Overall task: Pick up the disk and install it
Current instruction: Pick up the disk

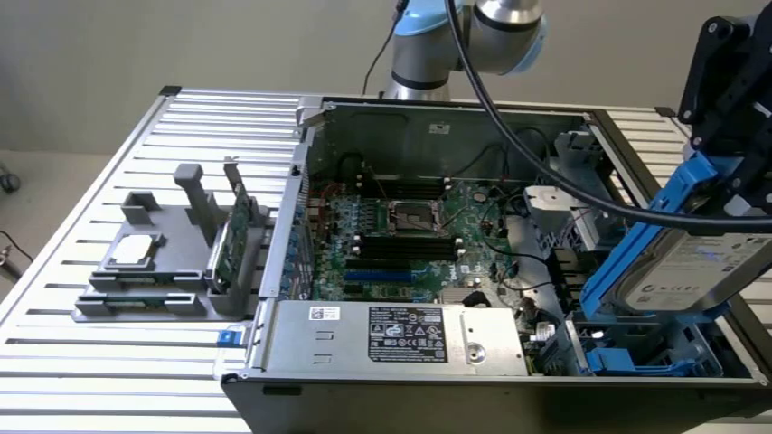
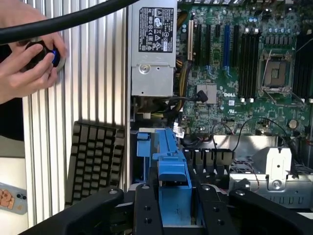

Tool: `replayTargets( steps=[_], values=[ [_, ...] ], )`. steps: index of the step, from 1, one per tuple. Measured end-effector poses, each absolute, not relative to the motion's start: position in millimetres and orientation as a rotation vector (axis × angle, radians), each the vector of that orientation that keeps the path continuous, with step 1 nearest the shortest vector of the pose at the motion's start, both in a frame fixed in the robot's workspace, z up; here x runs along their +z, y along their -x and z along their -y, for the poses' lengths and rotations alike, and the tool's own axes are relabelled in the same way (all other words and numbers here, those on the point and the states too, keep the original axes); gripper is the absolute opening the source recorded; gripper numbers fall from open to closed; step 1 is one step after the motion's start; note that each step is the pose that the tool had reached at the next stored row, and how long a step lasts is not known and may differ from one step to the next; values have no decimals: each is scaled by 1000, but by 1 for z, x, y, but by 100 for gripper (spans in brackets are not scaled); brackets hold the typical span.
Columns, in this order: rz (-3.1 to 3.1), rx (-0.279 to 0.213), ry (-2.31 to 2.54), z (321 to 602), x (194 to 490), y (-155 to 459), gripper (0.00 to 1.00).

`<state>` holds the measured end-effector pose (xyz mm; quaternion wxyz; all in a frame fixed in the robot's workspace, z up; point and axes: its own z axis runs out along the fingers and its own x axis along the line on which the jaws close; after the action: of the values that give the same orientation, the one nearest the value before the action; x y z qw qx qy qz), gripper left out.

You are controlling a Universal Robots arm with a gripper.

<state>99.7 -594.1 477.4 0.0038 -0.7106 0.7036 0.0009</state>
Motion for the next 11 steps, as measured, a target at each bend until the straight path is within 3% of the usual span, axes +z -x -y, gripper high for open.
replayTargets(
  steps=[11],
  values=[
    [-2195, 17, 2224, 604, 462, -103, 33]
  ],
)
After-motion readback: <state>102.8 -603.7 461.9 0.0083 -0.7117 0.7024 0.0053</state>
